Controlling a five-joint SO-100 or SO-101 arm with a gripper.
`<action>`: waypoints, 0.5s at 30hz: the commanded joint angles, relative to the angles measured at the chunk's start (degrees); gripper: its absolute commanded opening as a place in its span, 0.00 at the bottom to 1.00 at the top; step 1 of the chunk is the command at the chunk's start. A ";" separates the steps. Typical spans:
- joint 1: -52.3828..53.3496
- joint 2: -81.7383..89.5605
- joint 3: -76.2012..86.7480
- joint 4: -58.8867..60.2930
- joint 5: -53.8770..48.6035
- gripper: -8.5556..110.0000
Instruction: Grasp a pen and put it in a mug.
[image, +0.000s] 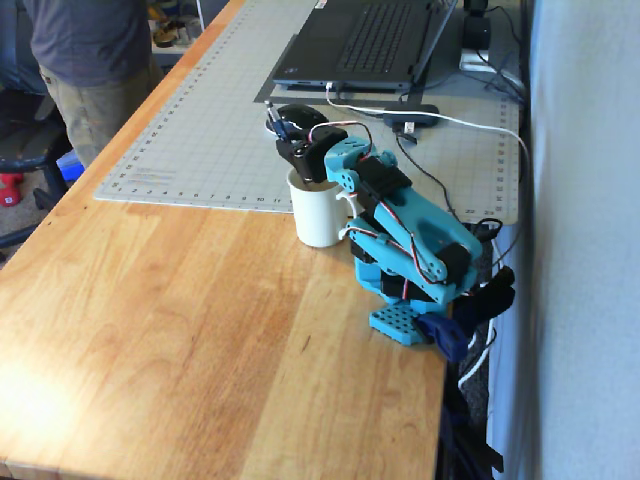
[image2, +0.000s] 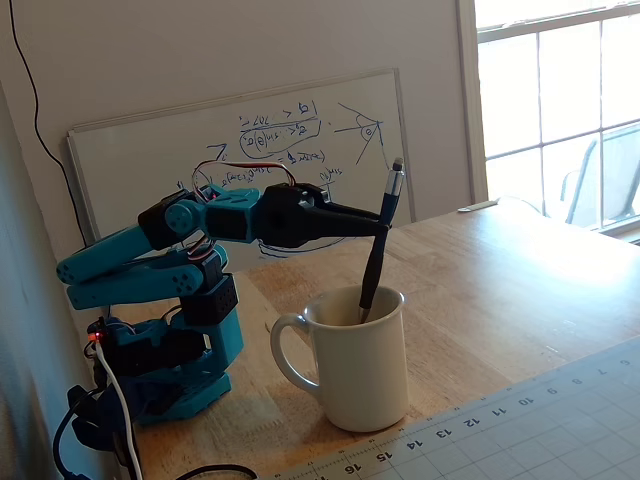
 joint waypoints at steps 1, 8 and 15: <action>2.72 2.11 -0.35 -1.85 0.09 0.10; 4.92 2.29 0.00 -1.14 0.09 0.10; 5.98 2.29 -0.09 -1.67 0.18 0.18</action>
